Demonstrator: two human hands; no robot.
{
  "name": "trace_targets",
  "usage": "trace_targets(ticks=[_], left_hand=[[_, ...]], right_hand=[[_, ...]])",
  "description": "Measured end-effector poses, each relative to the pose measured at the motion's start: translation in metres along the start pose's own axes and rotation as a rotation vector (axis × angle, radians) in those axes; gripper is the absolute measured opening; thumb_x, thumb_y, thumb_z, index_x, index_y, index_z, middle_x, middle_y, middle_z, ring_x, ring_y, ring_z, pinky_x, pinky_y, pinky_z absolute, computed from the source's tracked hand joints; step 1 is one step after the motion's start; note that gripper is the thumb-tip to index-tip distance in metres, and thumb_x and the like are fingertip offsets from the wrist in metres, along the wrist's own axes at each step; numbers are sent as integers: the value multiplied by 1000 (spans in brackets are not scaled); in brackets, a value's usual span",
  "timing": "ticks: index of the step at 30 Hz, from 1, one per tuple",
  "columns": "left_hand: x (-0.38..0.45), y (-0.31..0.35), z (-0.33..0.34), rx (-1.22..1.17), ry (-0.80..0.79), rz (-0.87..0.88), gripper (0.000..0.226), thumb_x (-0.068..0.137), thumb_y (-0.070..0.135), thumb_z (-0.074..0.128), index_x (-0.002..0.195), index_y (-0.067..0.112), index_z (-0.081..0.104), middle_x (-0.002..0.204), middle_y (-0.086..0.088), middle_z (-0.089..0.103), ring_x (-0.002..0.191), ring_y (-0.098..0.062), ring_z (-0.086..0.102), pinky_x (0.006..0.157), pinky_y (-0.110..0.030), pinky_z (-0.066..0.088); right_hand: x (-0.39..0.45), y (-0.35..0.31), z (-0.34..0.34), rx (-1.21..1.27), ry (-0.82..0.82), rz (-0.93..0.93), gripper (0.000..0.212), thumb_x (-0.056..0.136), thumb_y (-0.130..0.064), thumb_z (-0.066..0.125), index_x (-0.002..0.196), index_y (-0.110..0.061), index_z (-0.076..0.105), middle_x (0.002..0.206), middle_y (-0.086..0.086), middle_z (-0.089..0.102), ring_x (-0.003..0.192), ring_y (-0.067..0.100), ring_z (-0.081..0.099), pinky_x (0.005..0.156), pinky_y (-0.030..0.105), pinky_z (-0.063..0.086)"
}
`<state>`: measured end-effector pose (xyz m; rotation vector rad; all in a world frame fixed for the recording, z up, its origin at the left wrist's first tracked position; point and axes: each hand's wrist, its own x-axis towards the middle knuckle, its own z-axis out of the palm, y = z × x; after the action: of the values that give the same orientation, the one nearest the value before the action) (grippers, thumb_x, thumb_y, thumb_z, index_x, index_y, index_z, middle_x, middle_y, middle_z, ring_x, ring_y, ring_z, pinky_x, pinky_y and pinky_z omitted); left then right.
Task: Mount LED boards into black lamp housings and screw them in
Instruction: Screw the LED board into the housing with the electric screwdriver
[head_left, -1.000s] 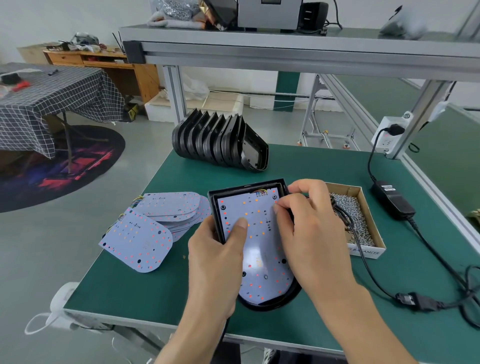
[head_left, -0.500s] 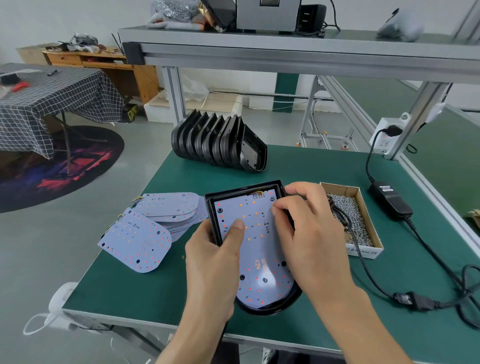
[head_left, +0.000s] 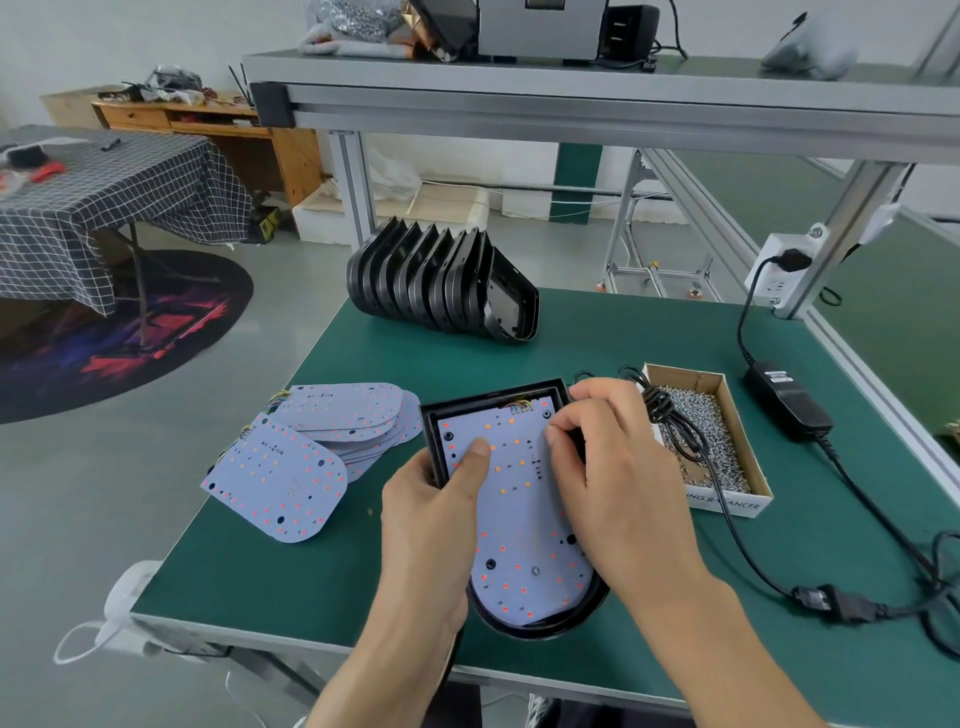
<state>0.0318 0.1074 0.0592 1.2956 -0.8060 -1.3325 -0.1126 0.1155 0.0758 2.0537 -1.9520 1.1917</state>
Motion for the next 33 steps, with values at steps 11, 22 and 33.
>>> trace_targets(ticks=[11, 22, 33], left_hand=[[7, -8, 6, 102, 5, -28, 21, 98, 28, 71, 89, 9, 74, 95, -17, 77, 73, -25, 68, 82, -57, 60], [16, -13, -1, 114, 27, -44, 36, 84, 43, 72, 88, 8, 70, 81, -9, 68, 75, -22, 58, 79, -49, 57], [18, -16, 3, 69, 13, -76, 23, 98, 28, 71, 92, 6, 74, 98, -21, 77, 83, -37, 73, 86, -67, 58]], right_hand=[[-8, 20, 14, 125, -92, 143, 9, 102, -23, 58, 95, -17, 58, 99, -4, 60, 83, 28, 58, 77, 49, 49], [-6, 59, 4, 105, 119, 363, 7, 102, -24, 59, 95, -24, 62, 91, -10, 63, 78, 6, 55, 75, 31, 39], [7, 119, -1, -351, -165, 556, 21, 90, -1, 59, 79, -16, 69, 88, 10, 65, 74, 36, 51, 64, 36, 35]])
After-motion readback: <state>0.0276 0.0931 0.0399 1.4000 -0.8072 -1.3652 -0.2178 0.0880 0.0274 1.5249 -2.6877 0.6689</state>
